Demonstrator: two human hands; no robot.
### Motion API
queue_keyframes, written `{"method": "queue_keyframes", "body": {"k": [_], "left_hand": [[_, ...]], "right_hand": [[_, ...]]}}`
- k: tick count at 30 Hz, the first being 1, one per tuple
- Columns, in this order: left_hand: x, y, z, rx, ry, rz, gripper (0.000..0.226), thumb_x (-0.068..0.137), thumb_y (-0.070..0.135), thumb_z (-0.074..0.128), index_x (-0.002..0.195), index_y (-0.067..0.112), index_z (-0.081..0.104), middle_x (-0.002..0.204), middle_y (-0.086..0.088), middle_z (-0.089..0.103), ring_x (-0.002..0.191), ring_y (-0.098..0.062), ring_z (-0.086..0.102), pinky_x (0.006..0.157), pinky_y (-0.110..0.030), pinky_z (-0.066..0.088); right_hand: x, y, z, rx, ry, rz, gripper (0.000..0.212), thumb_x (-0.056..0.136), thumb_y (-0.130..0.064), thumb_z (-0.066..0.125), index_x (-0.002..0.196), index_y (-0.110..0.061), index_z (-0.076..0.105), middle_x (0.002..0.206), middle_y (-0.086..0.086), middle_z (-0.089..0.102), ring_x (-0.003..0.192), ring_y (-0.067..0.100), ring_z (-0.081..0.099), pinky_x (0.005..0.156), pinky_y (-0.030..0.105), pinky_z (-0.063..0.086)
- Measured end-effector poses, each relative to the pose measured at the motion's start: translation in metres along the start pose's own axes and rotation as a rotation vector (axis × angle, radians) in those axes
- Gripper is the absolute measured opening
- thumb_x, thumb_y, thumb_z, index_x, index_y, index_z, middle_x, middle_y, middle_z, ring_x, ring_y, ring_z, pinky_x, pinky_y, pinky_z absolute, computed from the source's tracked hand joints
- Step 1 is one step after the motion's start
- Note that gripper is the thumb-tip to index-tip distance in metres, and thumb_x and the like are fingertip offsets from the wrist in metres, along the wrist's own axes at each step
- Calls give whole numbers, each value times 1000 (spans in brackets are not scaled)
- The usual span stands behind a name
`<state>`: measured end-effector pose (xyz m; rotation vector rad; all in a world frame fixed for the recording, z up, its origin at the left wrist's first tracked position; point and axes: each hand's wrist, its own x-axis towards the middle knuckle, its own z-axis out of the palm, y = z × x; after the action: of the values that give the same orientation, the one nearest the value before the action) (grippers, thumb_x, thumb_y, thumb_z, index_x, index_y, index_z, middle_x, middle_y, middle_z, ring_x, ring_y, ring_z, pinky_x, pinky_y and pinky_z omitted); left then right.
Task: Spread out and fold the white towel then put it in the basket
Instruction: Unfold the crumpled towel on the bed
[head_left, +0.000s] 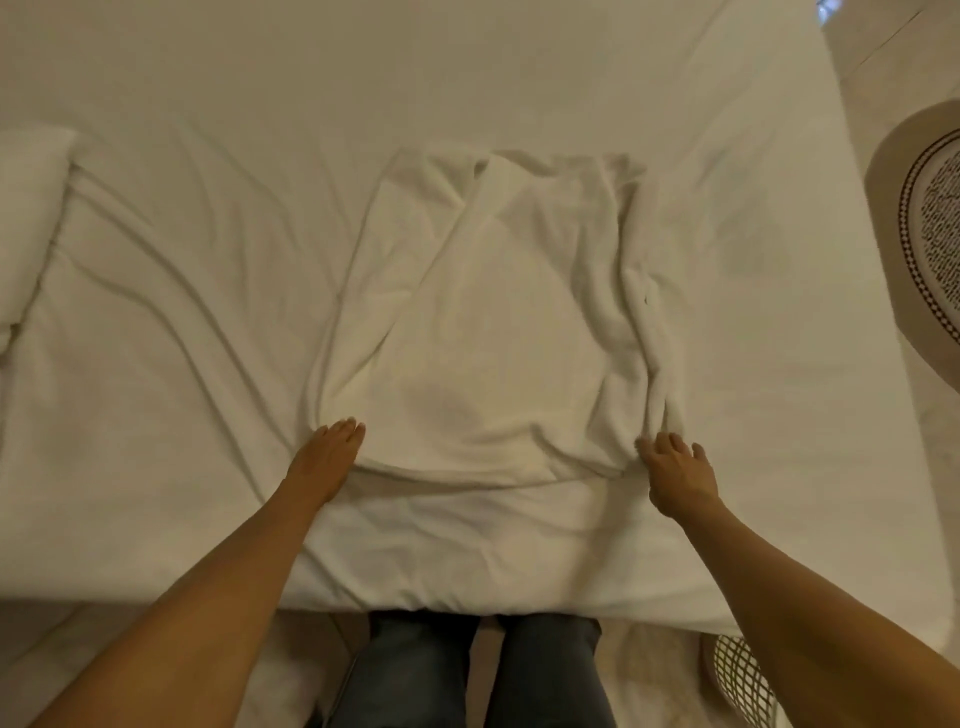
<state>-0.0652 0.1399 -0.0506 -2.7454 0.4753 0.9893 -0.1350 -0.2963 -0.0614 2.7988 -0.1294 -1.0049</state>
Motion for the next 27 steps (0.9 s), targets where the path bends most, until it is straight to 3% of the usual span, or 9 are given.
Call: {"method": "queue_keyframes", "body": {"k": [3, 8, 13, 20, 27], "left_hand": [[4, 7, 20, 21, -48, 10, 62, 97, -7, 29, 152, 5, 3, 161, -13, 3, 150, -21, 7, 122, -32, 10], [16, 19, 47, -5, -153, -7, 61, 99, 6, 30, 152, 7, 0, 161, -12, -2, 150, -21, 4, 122, -35, 9], [23, 26, 38, -39, -217, -27, 57, 104, 21, 25, 152, 6, -1, 161, -11, -4, 150, -20, 2, 122, -35, 9], [38, 31, -13, -54, -124, -20, 57, 104, 27, 26, 152, 6, 4, 161, -13, 1, 149, -23, 8, 120, -38, 15], [60, 25, -58, -87, -62, -61, 59, 103, 33, 28, 152, 7, 8, 161, -13, 3, 149, -25, 9, 120, -41, 14]], "right_hand": [[1, -5, 23, 23, -69, -13, 63, 95, -19, 44, 149, -16, 11, 156, 10, 17, 145, 26, 12, 116, 44, 17], [10, -15, 41, 74, -167, -15, 64, 100, -34, 30, 151, -14, -2, 159, 8, 7, 146, 25, 8, 116, 44, 17], [14, -15, 37, 92, -160, -6, 62, 100, -34, 31, 151, -14, 3, 158, 8, 10, 146, 24, 10, 116, 45, 15], [22, -14, -9, 157, -89, 13, 59, 100, -35, 31, 151, -14, 8, 159, 8, 12, 147, 23, 9, 117, 45, 15], [38, -11, -52, 216, 1, 54, 58, 100, -36, 32, 150, -13, 14, 156, 11, 19, 144, 27, 18, 114, 42, 25]]}}
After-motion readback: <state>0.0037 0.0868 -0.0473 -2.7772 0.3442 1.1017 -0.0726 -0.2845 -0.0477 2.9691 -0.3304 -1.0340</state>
